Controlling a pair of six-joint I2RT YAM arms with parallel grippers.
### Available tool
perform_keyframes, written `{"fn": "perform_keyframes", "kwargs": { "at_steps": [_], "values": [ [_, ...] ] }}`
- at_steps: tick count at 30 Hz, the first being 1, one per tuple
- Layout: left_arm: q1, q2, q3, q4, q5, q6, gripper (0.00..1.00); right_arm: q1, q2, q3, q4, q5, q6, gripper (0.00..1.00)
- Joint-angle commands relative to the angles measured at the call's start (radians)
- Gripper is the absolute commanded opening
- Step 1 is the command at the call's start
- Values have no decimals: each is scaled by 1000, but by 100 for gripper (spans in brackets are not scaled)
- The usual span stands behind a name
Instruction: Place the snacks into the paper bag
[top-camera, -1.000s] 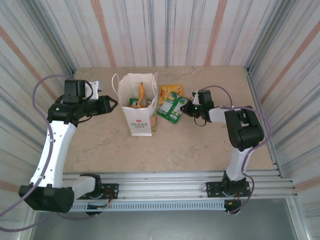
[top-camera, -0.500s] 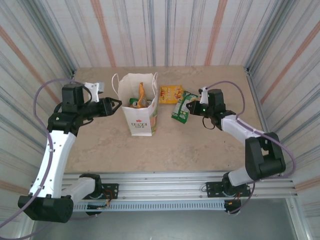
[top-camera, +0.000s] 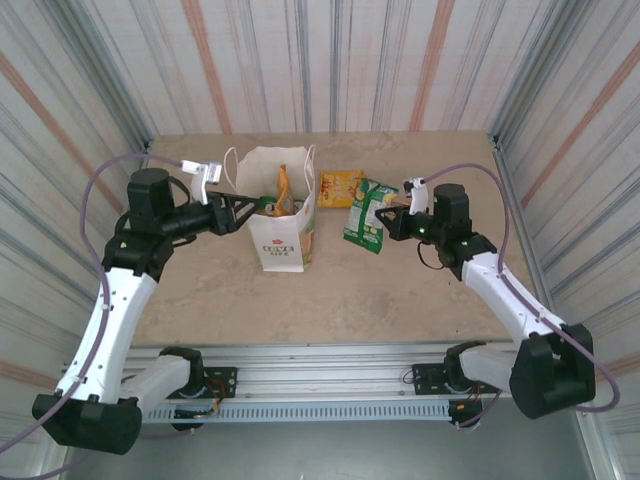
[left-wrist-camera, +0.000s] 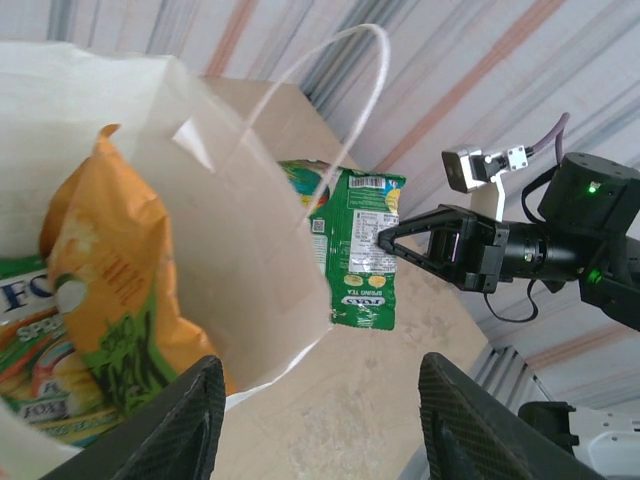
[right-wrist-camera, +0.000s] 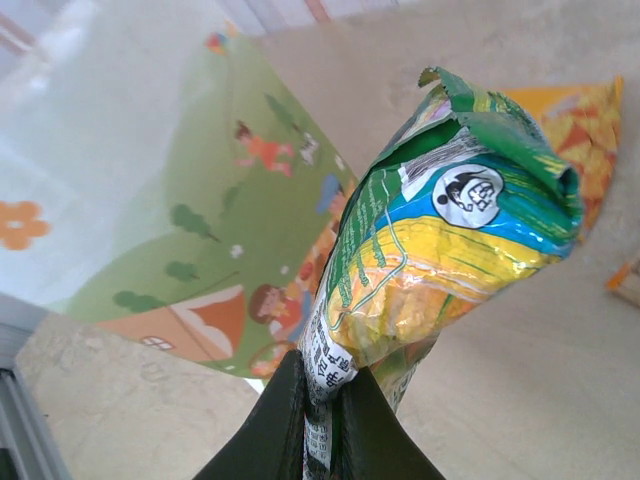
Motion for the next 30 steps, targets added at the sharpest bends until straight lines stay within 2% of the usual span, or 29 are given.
{"fn": "perform_keyframes", "kwargs": {
  "at_steps": [1,7,16,30],
  "values": [
    [-26,-16,-16,65,50,33,56,-6,-78,-4,15,-87,-82,0],
    [-79,3,-24,133,70,36,56,-19,-148,18,16,-207,-155,0],
    [-169,62,18,154,107,75,57,-46,-177,117,44,-466,-135,0],
    [-258,108,16,214,73,49,57,-46,-213,209,-58,-494,-163,0]
  ]
}}
